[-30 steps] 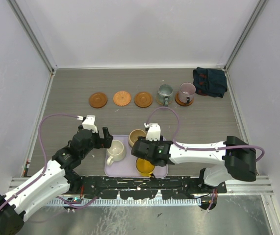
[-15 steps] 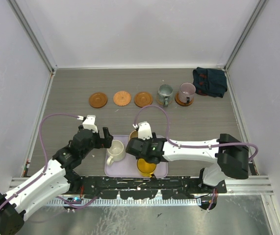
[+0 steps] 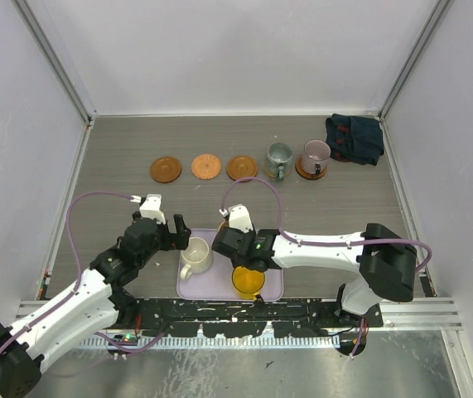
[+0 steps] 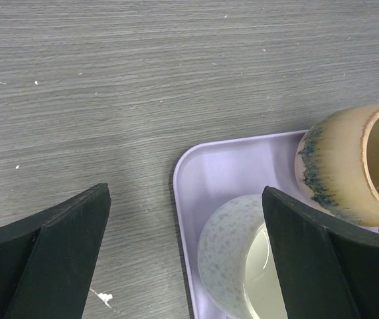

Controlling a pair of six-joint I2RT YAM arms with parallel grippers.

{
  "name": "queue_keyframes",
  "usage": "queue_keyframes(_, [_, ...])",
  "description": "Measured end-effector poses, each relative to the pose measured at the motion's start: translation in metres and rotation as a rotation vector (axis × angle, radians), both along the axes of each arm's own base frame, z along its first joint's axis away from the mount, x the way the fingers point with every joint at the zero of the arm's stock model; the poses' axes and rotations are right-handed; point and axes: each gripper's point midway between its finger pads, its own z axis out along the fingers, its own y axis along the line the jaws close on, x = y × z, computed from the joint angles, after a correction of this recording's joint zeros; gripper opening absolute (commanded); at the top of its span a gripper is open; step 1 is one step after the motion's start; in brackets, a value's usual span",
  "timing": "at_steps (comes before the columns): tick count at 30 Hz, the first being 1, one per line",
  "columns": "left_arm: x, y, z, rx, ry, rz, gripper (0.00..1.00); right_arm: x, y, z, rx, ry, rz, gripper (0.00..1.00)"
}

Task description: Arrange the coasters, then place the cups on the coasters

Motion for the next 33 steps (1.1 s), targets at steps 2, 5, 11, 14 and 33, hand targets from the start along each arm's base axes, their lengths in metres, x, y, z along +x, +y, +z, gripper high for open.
queue_keyframes(2, [0.000, 0.000, -0.001, 0.004, 0.003, 0.003, 0.98, 0.000, 0.001, -0.002, 0.007, 0.010, 0.007, 0.44])
queue_keyframes(5, [0.001, 0.001, -0.002, 0.009, 0.005, 0.006, 0.98, 0.001, 0.004, -0.003, 0.017, 0.019, 0.015, 0.43])
queue_keyframes(11, [0.002, 0.001, -0.003, 0.011, 0.005, 0.009, 0.98, 0.001, 0.013, -0.010, 0.035, 0.032, 0.031, 0.23])
queue_keyframes(14, [0.002, 0.002, -0.003, 0.014, 0.005, 0.013, 0.98, 0.004, 0.016, -0.011, 0.041, 0.026, 0.035, 0.01])
queue_keyframes(33, [0.003, 0.004, -0.003, 0.023, 0.000, 0.022, 0.98, 0.021, 0.014, -0.003, 0.007, -0.042, 0.036, 0.01])
